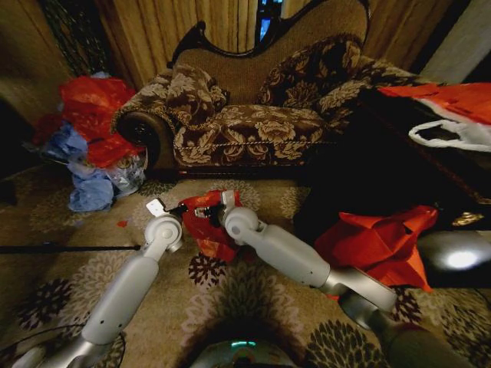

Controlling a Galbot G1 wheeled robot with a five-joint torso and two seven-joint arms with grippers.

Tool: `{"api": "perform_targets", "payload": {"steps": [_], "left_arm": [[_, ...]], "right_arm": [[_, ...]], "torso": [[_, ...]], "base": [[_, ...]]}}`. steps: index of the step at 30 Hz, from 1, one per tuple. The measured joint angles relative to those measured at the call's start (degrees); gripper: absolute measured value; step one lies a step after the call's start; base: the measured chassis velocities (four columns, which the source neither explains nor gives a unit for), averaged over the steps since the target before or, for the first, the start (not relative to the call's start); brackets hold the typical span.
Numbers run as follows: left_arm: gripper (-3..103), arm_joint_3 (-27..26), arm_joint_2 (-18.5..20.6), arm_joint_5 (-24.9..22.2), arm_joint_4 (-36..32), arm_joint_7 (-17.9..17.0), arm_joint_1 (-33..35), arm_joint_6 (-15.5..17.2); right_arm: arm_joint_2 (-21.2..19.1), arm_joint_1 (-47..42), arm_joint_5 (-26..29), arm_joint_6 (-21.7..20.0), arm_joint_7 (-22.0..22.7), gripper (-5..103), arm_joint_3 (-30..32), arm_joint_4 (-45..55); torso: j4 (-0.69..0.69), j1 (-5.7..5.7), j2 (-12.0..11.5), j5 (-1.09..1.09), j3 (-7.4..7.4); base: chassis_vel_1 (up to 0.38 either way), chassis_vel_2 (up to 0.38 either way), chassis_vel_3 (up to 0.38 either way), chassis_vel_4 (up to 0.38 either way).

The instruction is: Place a garbage bag over the trash bin.

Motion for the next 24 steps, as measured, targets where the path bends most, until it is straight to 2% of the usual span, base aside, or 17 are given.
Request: {"api": "perform_targets", "payload": {"steps": [2,3,5,6,8,9,11,12,15,17,19,20,24], "left_arm": [[0,0.02,0.28,0.00,-0.41,0.02,0.28,0.00],[0,0.02,0.28,0.00,-0.41,0.02,0.28,0.00],[0,-0.02,0.70,-0.01,-0.78,0.04,0.63,-0.01],[0,-0.02,0.70,-0.01,-0.78,0.04,0.63,-0.01],[0,-0.03,0.81,-0.01,-0.94,0.07,0.75,-0.01],[0,-0.04,0.83,-0.02,-1.22,0.06,0.79,-0.04],[0,-0.04,0.87,-0.18,-1.64,-0.12,0.78,-0.10],[0,-0.04,0.87,-0.18,-1.64,-0.12,0.78,-0.10],[0,-0.16,1.36,-0.56,-2.09,-0.35,0.70,-0.12],[0,-0.25,1.58,-0.69,-2.21,-0.44,0.60,-0.14],[0,-0.45,1.93,-0.98,-2.30,-0.60,0.37,-0.16],[0,-0.45,1.93,-0.98,-2.30,-0.60,0.37,-0.16],[0,-0.55,2.15,-1.33,-1.89,-0.88,-0.66,-0.18]], "right_arm": [[2.85,2.18,-2.09,0.14,-3.42,103,2.92,-7.08],[2.85,2.18,-2.09,0.14,-3.42,103,2.92,-7.08],[6.20,4.82,-3.83,0.42,-6.61,96,6.34,-16.95],[6.20,4.82,-3.83,0.42,-6.61,96,6.34,-16.95],[8.04,6.10,-5.46,0.79,-8.51,92,8.13,-23.25],[9.66,6.68,-7.55,1.15,-10.31,84,9.80,-28.72],[10.74,6.43,-9.11,1.52,-11.11,81,10.69,-32.23],[10.74,6.43,-9.11,1.52,-11.11,81,10.69,-32.23],[10.78,4.75,-9.25,0.96,-11.32,68,10.26,-32.81],[10.66,3.97,-9.25,0.81,-11.30,68,9.86,-32.78],[10.05,2.46,-8.89,0.39,-10.79,61,8.95,-31.66],[10.05,2.46,-8.89,0.39,-10.79,61,8.95,-31.66],[8.22,-0.01,-6.82,-0.23,-8.61,44,6.58,-26.54]], "torso": [[0.03,0.00,0.00,0.00,0.00],[0.03,0.00,0.00,0.00,0.00],[0.02,0.00,0.00,-0.01,0.00],[0.02,0.00,0.00,-0.01,0.00],[0.02,0.01,0.00,-0.01,0.00],[0.01,0.01,0.00,-0.01,0.01],[0.01,0.01,0.00,-0.01,0.01],[0.01,0.01,0.00,-0.01,0.01],[0.01,0.01,0.00,0.00,0.01],[0.01,0.01,0.00,-0.01,0.00],[0.01,0.01,0.00,-0.01,0.01],[0.01,0.01,0.00,-0.01,0.01],[0.00,0.01,0.00,0.00,0.00]], "base": [[0.000,0.000,0.000,0.000],[0.000,0.000,0.000,0.000],[0.000,0.000,0.000,0.000],[0.000,0.000,0.000,0.000],[0.000,0.000,0.000,0.000],[0.000,0.000,0.000,0.000],[0.000,0.000,0.000,0.000],[0.000,0.000,0.000,0.000],[0.000,0.000,0.000,0.000],[0.000,0.000,0.000,0.000],[0.000,0.000,0.000,0.000],[0.000,0.000,0.000,0.000],[0.000,0.000,0.000,0.000]]}}
